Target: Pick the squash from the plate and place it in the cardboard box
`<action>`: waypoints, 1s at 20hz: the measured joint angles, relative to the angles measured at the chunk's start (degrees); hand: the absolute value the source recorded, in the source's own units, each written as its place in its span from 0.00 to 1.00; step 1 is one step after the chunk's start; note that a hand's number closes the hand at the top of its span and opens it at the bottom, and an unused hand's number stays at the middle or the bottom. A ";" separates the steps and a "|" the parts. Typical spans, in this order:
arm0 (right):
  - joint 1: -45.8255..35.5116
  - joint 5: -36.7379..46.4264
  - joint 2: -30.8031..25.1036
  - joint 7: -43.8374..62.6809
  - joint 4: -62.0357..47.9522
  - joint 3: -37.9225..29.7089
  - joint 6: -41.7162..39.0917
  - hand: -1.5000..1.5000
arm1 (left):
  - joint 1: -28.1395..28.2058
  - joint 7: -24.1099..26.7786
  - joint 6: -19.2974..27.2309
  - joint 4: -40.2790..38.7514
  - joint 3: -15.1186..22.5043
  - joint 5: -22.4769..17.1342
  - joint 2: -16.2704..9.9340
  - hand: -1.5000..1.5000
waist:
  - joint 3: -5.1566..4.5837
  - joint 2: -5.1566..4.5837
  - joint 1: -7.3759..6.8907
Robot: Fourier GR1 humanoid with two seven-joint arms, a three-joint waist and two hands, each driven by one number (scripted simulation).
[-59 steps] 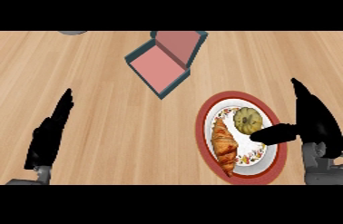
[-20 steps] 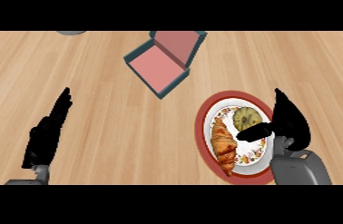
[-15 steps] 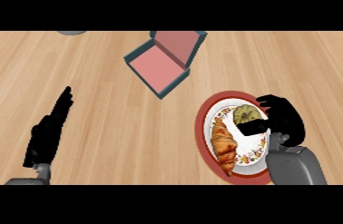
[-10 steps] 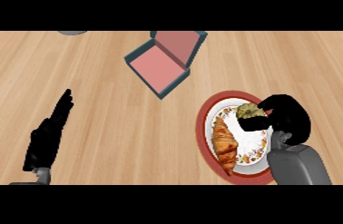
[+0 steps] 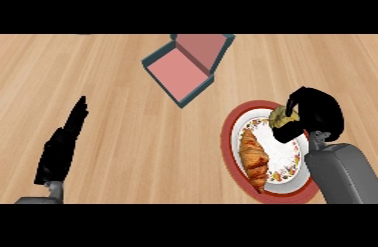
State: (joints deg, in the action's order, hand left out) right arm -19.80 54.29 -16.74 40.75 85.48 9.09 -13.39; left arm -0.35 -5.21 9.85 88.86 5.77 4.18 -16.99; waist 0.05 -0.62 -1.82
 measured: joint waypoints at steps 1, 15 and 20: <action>-1.09 -0.68 -1.45 -3.85 -1.44 0.31 -0.36 1.00 | -0.10 0.21 0.10 -0.25 0.06 0.15 0.16 0.50 | 0.02 -0.08 -0.18; -16.92 -8.32 -6.61 -33.31 -15.22 -6.68 3.92 1.00 | 0.22 0.25 -1.34 -0.82 -2.37 0.00 -0.24 0.50 | -0.01 0.55 1.05; -21.92 -15.74 -3.00 -37.42 -13.78 -10.50 3.53 1.00 | 1.12 0.97 -1.05 -1.22 -1.89 0.81 0.57 0.50 | -0.04 0.59 1.10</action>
State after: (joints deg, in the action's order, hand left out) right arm -41.72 38.55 -19.74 3.33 71.70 -1.41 -9.86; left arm 0.77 -4.24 8.80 87.64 3.88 4.99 -16.41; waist 0.01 -0.02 -0.72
